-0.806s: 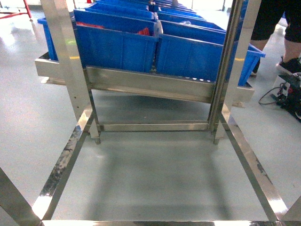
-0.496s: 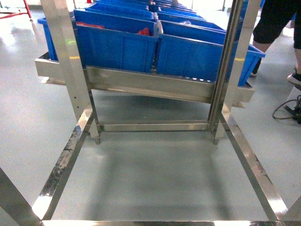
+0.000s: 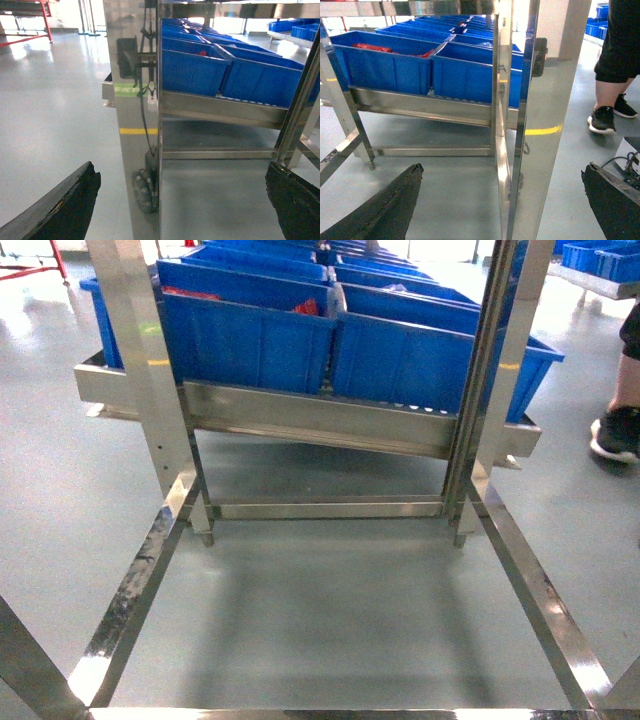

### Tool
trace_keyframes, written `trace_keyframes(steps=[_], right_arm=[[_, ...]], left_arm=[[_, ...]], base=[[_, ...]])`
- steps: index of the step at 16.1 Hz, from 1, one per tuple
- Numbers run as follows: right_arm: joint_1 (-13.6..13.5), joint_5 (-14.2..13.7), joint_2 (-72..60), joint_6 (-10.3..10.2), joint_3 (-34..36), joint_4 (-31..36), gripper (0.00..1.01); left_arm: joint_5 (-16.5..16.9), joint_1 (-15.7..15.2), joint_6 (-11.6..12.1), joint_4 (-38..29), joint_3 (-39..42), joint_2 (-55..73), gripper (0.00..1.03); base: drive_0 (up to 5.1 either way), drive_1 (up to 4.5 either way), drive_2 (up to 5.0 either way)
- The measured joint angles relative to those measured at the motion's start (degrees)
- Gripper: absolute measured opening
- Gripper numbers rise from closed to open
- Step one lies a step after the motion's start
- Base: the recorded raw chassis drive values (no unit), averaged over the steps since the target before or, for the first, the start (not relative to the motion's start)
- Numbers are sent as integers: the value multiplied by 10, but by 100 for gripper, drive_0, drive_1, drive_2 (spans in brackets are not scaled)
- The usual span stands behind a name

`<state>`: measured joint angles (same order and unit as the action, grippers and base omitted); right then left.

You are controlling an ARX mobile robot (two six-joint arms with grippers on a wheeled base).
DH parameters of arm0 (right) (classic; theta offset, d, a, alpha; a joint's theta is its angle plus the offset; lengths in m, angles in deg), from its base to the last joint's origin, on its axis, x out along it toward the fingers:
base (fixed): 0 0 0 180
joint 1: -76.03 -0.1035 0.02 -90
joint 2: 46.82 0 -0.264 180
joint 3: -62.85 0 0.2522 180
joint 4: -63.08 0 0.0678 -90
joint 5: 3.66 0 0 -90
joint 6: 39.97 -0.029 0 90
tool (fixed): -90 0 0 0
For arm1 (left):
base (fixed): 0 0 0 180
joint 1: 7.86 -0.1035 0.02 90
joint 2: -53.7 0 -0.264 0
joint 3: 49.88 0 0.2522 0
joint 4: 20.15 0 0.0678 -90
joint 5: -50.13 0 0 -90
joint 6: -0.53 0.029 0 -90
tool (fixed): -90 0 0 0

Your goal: Pick capacitor and pack into box

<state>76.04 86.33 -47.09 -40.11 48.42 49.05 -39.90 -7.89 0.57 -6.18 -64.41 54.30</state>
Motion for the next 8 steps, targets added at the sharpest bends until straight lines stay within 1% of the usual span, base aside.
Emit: trace_keyframes(steps=[8], right_arm=[[0,0,0,0,0,0,98]], left_arm=[[0,0,0,0,0,0,98]], base=[[0,0,0]])
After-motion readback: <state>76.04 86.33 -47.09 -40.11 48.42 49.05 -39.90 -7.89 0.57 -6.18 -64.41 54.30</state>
